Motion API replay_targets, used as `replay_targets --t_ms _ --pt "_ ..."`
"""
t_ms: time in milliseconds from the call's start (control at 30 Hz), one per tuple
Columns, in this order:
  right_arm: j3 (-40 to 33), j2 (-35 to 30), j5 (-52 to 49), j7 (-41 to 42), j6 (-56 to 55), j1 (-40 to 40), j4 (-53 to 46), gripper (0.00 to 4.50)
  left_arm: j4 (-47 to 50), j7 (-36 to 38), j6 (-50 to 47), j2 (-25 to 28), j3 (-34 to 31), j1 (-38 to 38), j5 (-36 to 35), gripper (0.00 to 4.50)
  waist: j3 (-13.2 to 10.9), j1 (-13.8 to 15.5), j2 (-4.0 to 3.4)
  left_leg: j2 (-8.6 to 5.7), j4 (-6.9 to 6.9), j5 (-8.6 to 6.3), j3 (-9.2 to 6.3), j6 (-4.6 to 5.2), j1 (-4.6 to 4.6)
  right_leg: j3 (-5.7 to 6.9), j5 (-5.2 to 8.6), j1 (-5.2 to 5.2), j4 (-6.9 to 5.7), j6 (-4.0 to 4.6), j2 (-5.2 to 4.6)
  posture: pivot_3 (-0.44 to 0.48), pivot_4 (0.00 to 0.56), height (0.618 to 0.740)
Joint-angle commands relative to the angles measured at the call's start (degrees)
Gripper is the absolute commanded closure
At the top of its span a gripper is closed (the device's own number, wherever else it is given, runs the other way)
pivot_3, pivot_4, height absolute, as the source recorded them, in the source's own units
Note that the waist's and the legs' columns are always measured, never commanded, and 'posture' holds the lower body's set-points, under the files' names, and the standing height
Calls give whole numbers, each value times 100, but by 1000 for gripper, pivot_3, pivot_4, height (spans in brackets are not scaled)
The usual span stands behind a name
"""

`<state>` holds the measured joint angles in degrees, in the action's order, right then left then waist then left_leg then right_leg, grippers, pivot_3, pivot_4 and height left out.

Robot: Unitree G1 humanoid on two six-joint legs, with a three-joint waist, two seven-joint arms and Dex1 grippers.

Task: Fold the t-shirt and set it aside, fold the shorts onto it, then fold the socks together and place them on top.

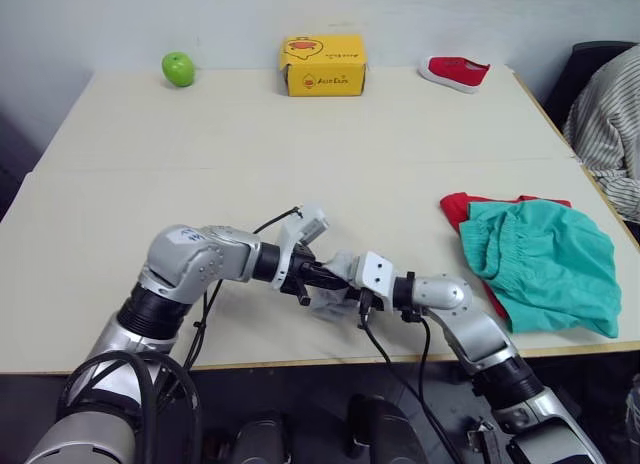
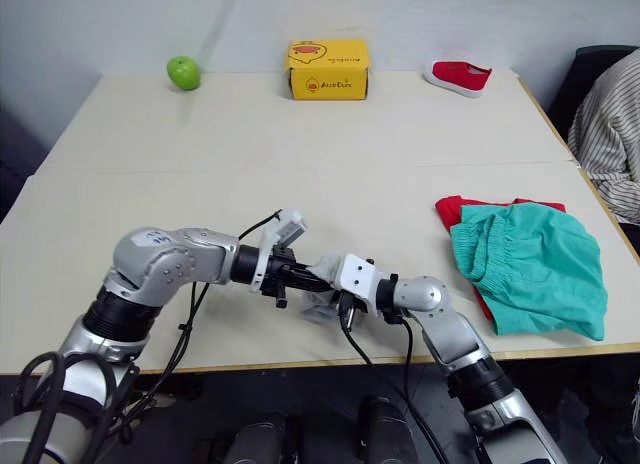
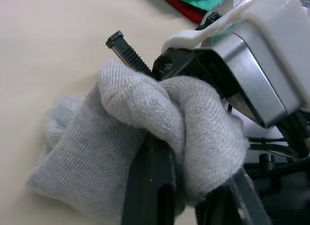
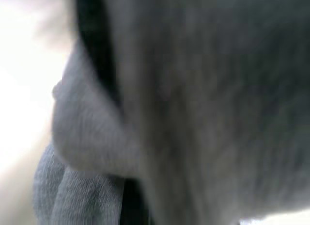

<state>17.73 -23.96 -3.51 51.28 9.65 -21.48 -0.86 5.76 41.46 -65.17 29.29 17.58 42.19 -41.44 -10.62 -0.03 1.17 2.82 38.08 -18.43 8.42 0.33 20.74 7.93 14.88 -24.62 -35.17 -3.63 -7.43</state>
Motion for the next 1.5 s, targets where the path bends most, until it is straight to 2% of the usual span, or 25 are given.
replay_targets --t_ms 33,267,333,533,600,700,833,1000,1100,1200,1300,1367,1500 --pt "-143 -172 -50 -101 404 276 -312 4500 -12 311 515 -82 114 -116 300 2745 0 7 0 -2 3 0 -2 6 6 1 -2 -1 3 -4 -2 0 150 740" --pt "-666 -577 -462 -171 972 978 -1239 4500 -27 957 1435 -97 192 -460 755 478 0 11 0 -7 10 -3 -15 24 43 28 -8 -13 23 -14 -6 0 150 740" --pt "-847 -708 -627 -171 1091 1209 -1434 4500 -48 1227 1776 -99 177 -605 839 44 0 11 0 -6 10 -3 -15 25 44 38 -8 -11 28 -14 -5 0 150 740" --pt "-1349 -1053 -848 -256 1174 1782 -1616 4500 -282 2077 3516 -111 324 -1075 1509 44 0 15 0 -6 11 -8 -16 35 47 70 -8 -10 34 -14 -10 0 150 740" --pt "-1589 -1140 -911 -325 1164 1944 -1586 4500 -441 2198 4193 -205 247 -1220 1719 44 0 19 0 -5 11 -9 -17 36 47 83 -8 -8 35 -14 -10 0 150 740" --pt "-1931 -1247 -1032 -326 1098 2097 -1571 4500 -543 2303 4638 -239 -28 -1349 1724 44 0 38 0 -4 11 -10 -21 37 48 95 -8 -7 36 -14 -15 0 150 740" --pt "-2551 -1276 -1803 -81 1175 2189 -1845 4500 -569 2239 4840 -226 -614 -1462 1498 877 -2 90 -1 -5 14 -11 -28 44 54 102 -10 -7 37 -17 -17 0 150 740" --pt "-2919 -1061 -2796 -39 1425 1923 -2253 4500 -547 2161 4762 -279 -843 -1499 1555 2534 -4 90 -5 -1 13 -11 -28 42 52 106 -10 -6 36 -17 -9 0 150 740" --pt "-2604 -756 -3111 -332 1670 1408 -2560 4500 -669 2044 4946 -432 -684 -1510 1833 3501 -5 82 -6 -2 15 -10 -28 43 52 105 -10 -6 33 -18 -10 0 150 740" --pt "-1956 -522 -2948 -459 1801 1162 -2683 4500 -762 1862 5092 -577 -459 -1572 2187 4482 -5 88 -6 -2 15 -10 -31 44 51 106 -10 -5 31 -18 -11 0 150 740" --pt "-1480 -233 -2623 -749 1721 1149 -2550 4500 -781 1713 5116 -614 -325 -1704 2446 4482 -5 97 -6 -2 11 -10 -33 42 55 111 -9 -7 35 -16 -10 0 150 740" --pt "-1039 -63 -2122 -954 1497 1260 -2247 4500 -765 1726 5293 -460 -155 -1928 2758 4482 -5 87 -6 -3 12 -10 -29 43 59 111 -10 -9 33 -16 -9 0 150 740" --pt "-647 -41 -1445 -941 948 1241 -1591 4500 -814 1589 5429 -375 -81 -2123 3051 4482 -5 56 -6 -7 14 -14 -21 50 58 109 -12 -5 34 -20 -11 0 150 740"
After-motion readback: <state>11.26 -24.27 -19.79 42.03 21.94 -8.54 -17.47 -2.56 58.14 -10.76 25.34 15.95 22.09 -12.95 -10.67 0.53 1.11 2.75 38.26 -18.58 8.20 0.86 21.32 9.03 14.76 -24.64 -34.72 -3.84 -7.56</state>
